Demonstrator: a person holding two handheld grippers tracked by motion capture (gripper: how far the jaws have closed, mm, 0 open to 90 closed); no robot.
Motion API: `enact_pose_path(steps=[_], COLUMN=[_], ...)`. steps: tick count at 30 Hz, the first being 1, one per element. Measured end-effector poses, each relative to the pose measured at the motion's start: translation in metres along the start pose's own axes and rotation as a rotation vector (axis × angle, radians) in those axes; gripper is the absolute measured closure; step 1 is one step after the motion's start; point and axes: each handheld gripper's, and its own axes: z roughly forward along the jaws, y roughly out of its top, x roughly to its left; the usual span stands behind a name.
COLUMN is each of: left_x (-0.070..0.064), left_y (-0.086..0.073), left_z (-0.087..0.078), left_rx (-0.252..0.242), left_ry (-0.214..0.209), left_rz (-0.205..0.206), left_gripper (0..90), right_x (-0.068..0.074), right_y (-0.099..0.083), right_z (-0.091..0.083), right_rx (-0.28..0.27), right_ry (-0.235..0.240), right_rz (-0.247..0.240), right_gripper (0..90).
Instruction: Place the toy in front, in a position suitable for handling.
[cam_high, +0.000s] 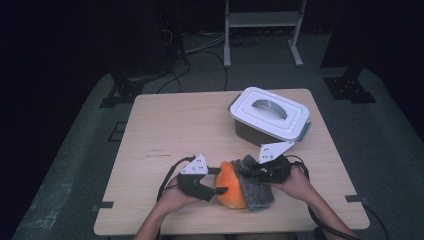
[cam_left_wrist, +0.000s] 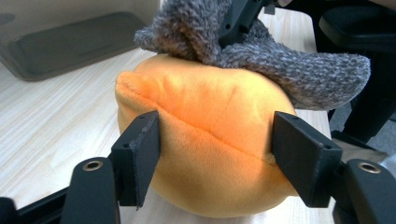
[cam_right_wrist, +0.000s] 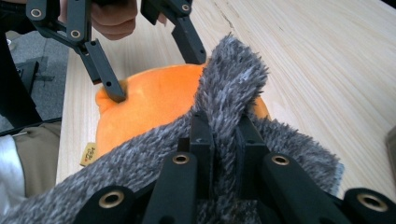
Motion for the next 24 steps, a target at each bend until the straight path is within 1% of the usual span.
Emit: enact_pose_path(steps=[2, 3, 4, 5, 6, 8, 10, 12, 13, 14, 15, 16, 17, 18, 19, 20, 21, 22, 23, 24], left_x=[0.002, 0.003, 0.003, 0.004, 0.005, 0.005, 0.005, 0.004, 0.003, 0.002, 0.002, 0.002, 0.002, 0.002, 0.003, 0.003, 0.004, 0.004, 0.004, 0.004], left_y=[0.001, 0.001, 0.001, 0.001, 0.001, 0.0, -0.001, -0.002, -0.002, -0.003, -0.004, -0.004, -0.005, -0.005, -0.006, -0.006, -0.007, -0.007, -0.006, -0.006], left_z=[-0.004, -0.006, -0.007, -0.009, -0.009, -0.009, -0.008, -0.006, -0.005, -0.004, -0.002, -0.002, -0.003, -0.003, -0.004, -0.004, -0.005, -0.005, -0.006, -0.006], left_rx=[0.0, -0.013, -0.025, -0.029, -0.029, -0.028, -0.022, 0.001, 0.012, 0.016, 0.02, 0.02, 0.029, 0.029, 0.033, 0.033, 0.034, 0.033, 0.035, 0.035], left_ry=[0.001, 0.001, 0.0, 0.005, 0.008, 0.008, 0.004, 0.001, 0.003, -0.005, -0.009, -0.009, -0.01, -0.01, -0.013, -0.013, -0.016, -0.017, -0.023, -0.023], left_rz=[0.005, 0.0, -0.008, -0.008, -0.01, -0.016, -0.015, -0.003, 0.01, 0.01, 0.005, 0.005, 0.003, 0.003, 0.003, 0.003, -0.002, -0.004, -0.001, -0.001], left_gripper=[30.8, 30.5, 30.5, 30.2, 28.4, 26.3, 23.3, 24.2, 28.2, 30.0, 31.4, 31.7, 32.1, 32.1, 32.2, 32.2, 32.2, 32.2, 32.0, 31.8], right_x=[0.005, 0.01, 0.01, 0.012, 0.017, 0.022, 0.027, 0.028, 0.026, 0.025, 0.023, 0.023, 0.021, 0.021, 0.019, 0.019, 0.018, 0.018, 0.017, 0.017], right_y=[0.001, 0.001, 0.001, 0.002, 0.003, 0.007, 0.01, 0.011, 0.01, 0.009, 0.005, 0.005, -0.001, -0.001, -0.01, -0.01, -0.017, -0.017, -0.023, -0.023], right_z=[0.004, 0.008, 0.008, 0.01, 0.013, 0.015, 0.018, 0.019, 0.018, 0.016, 0.011, 0.011, 0.006, 0.006, -0.001, -0.001, -0.007, -0.007, -0.01, -0.01], right_rx=[-0.015, -0.036, -0.036, -0.041, -0.046, -0.047, -0.044, -0.042, -0.041, -0.045, -0.056, -0.056, -0.057, -0.057, -0.057, -0.057, -0.052, -0.052, -0.052, -0.052], right_ry=[0.004, 0.032, 0.032, 0.043, 0.06, 0.079, 0.091, 0.09, 0.087, 0.084, 0.089, 0.089, 0.08, 0.08, 0.076, 0.076, 0.064, 0.064, 0.056, 0.056], right_rz=[-0.004, -0.001, -0.001, -0.003, -0.014, -0.03, -0.051, -0.055, -0.055, -0.047, -0.025, -0.025, -0.008, -0.008, 0.016, 0.016, 0.031, 0.031, 0.047, 0.047], right_gripper=[79.9, 79.9, 79.9, 79.8, 79.8, 79.8, 79.7, 79.6, 79.6, 79.6, 79.6, 79.6, 79.6, 79.6, 79.6, 79.6, 79.6, 79.6, 79.4, 79.4])
